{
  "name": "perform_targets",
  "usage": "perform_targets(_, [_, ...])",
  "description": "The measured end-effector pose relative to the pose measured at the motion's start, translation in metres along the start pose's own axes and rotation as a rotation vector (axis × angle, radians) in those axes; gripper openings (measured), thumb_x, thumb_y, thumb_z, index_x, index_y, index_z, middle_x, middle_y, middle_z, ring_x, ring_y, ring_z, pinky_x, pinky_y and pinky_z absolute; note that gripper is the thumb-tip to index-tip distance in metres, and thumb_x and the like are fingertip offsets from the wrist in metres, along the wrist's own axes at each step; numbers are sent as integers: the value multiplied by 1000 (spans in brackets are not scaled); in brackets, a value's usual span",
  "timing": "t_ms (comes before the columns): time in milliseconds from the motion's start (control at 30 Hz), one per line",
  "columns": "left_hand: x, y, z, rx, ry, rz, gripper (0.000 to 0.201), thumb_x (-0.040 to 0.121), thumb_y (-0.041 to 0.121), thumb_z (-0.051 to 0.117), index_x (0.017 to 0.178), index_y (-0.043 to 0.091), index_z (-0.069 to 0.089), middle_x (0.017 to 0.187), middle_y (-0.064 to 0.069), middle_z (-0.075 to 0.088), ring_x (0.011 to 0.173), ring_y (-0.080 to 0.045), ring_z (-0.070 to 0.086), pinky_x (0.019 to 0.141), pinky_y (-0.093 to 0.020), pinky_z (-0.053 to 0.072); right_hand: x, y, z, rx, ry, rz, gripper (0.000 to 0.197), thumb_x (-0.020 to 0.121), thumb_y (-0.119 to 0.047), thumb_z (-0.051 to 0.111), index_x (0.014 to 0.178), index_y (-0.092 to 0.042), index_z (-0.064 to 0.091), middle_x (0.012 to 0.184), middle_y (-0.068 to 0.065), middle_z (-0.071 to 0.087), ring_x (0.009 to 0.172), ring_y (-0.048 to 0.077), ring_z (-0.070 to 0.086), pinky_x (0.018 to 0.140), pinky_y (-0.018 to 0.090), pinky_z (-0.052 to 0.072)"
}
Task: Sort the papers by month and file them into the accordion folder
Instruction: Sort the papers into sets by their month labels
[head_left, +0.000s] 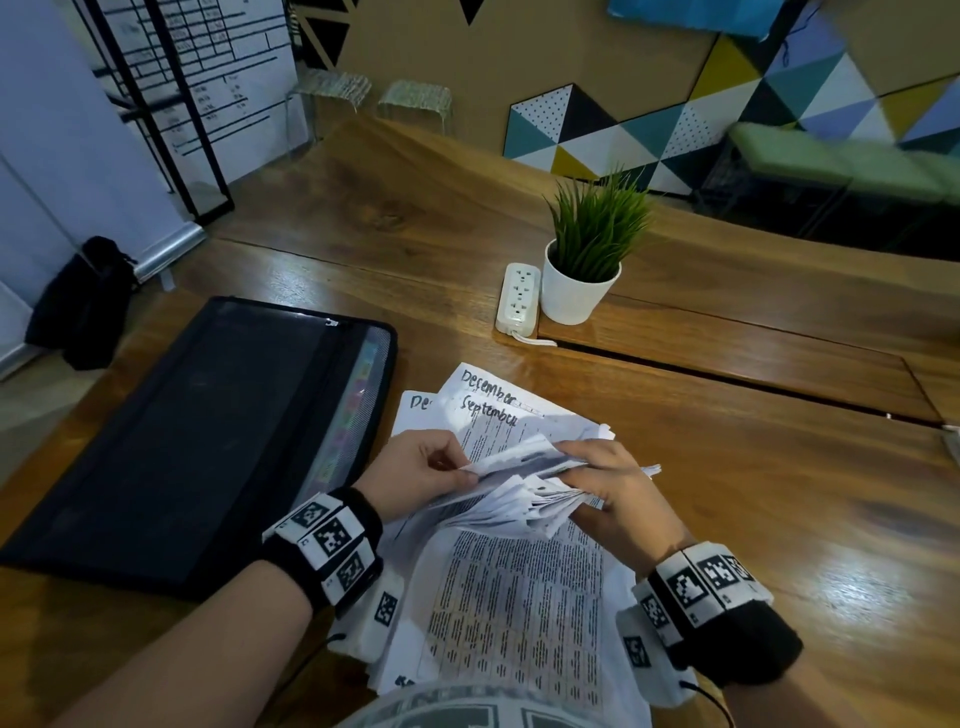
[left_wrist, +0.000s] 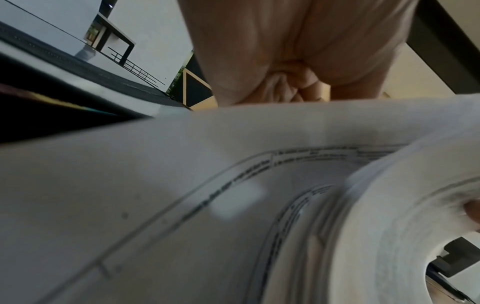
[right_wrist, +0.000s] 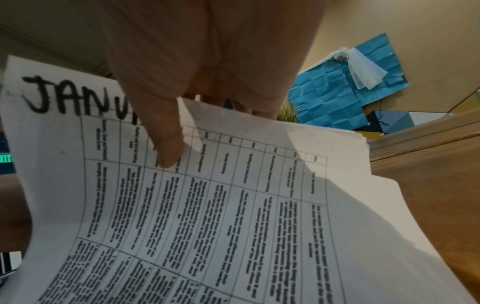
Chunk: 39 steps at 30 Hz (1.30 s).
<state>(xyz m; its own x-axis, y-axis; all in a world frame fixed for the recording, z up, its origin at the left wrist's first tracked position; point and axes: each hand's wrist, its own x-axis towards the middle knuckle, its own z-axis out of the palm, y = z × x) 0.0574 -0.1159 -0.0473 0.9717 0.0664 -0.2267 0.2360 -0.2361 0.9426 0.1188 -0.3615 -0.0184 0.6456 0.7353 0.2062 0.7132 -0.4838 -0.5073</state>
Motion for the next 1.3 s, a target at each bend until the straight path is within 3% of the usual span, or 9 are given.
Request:
perform_targets(133, [3,0,0,-48,57,-76,40,85,51,59,91,14,70,111,0,68,109,-13,60,97,-32,43,-1,1,4,24,20,21,33,67,-3,78,95,-20,73,107,-16,59,101,8,41,87,23,38])
perform_targets(300, [20,-2,3,327,171,-357,58,91,29,57,141,5,37,127,-9,56,115,-22,54,90,-28,40,-5,2,5,50,15,11,39,67,-4,79,98,-26,71,107,-22,59,99,7,43,85,16,35])
perform_targets(500, [17,-4,8,286,109,-185,15,79,15,64,91,7,64,92,-6,68,89,-25,63,82,-40,53,-6,-1,1,56,-2,56,45,67,0,75,102,-28,71,103,-39,50,102,5,40,87,10,30])
perform_targets(600, [12,-4,7,342,53,-137,9,86,19,65,90,12,70,87,-2,71,85,-19,65,79,-34,51,-7,-1,-1,67,-25,92,40,72,-2,72,103,-27,70,95,-33,55,99,4,39,84,9,30])
perform_targets(733, [9,4,-10,287,268,-59,14,90,17,62,91,12,74,68,11,66,71,-10,61,66,-24,47,-3,-1,-7,66,-88,134,26,79,-10,69,102,-22,70,95,-7,64,97,10,42,82,7,30])
perform_targets(867, [4,26,-50,268,415,9,20,90,16,62,106,11,72,84,3,71,75,-8,64,74,-22,50,2,1,-11,40,-139,159,20,82,-17,67,101,-17,70,95,-1,64,97,15,44,81,17,34])
perform_targets(1000, [-9,51,-101,313,614,21,21,92,18,59,108,12,71,75,4,65,69,-10,60,59,-17,43,11,-1,-12,-7,-190,216,19,85,-25,64,95,-9,65,88,1,57,97,17,42,82,26,34])
perform_targets(1133, [-25,69,-145,293,805,37,24,93,19,58,107,2,68,85,-12,63,76,-20,54,63,-27,41,24,0,-3,-53,-214,232,27,87,-29,62,108,-12,65,114,4,58,116,19,40,100,31,34])
perform_targets(1300, [-49,78,-174,272,915,76,8,93,21,58,100,17,61,89,-12,56,63,-10,51,51,-11,37,25,4,7,-47,-98,155,20,78,-22,72,98,-16,72,153,0,14,141,17,7,115,37,9])
